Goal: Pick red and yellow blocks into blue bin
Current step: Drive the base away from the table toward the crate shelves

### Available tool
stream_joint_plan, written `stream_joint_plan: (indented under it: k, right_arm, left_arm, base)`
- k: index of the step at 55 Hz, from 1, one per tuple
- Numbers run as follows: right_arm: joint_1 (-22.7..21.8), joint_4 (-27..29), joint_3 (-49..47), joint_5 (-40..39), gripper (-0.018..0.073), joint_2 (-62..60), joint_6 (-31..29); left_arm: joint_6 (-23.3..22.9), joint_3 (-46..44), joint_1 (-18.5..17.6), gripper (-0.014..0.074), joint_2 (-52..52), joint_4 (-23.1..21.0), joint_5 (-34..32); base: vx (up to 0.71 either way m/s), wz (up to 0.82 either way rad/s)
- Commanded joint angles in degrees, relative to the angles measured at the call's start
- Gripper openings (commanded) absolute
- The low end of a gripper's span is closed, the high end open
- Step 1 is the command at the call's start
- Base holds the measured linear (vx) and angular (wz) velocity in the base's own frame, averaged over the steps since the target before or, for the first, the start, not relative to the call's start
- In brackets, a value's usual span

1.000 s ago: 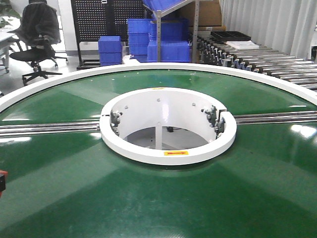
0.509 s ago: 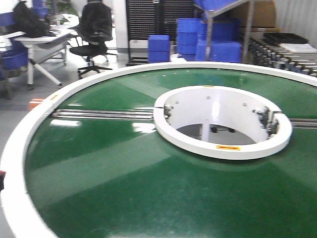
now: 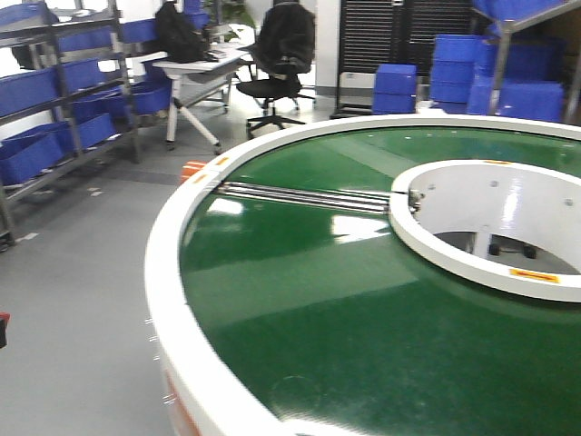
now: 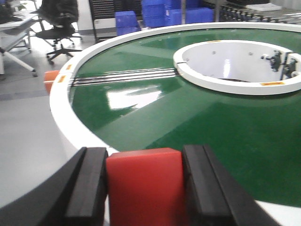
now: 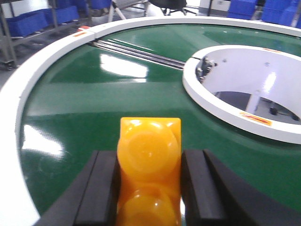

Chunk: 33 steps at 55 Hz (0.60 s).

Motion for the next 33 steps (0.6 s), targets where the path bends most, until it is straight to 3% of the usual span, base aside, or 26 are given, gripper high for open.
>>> stream_joint_plan:
  k: [1, 18, 33]
  right_arm:
    - [0.07, -0.14, -1.80, -4.53, -0.0010, 0.05, -0.20]
    - [0.07, -0.14, -1.80, -4.53, -0.0010, 0.05, -0.20]
    - [0.07, -0.14, -1.80, -4.53, -0.0010, 0.05, -0.20]
  left_arm:
    - [-0.55, -1.64, -0.34, 0.0001, -0.21, -0.50, -4.78]
    - [-0.55, -1.64, -0.34, 0.0002, -0.21, -0.50, -4.78]
    - [-0.55, -1.64, -0.34, 0.0002, -0.21, -0.50, -4.78]
  base:
    - [-0.09, 0.36]
    - [-0.07, 0.39]
    - [-0.02, 0.66]
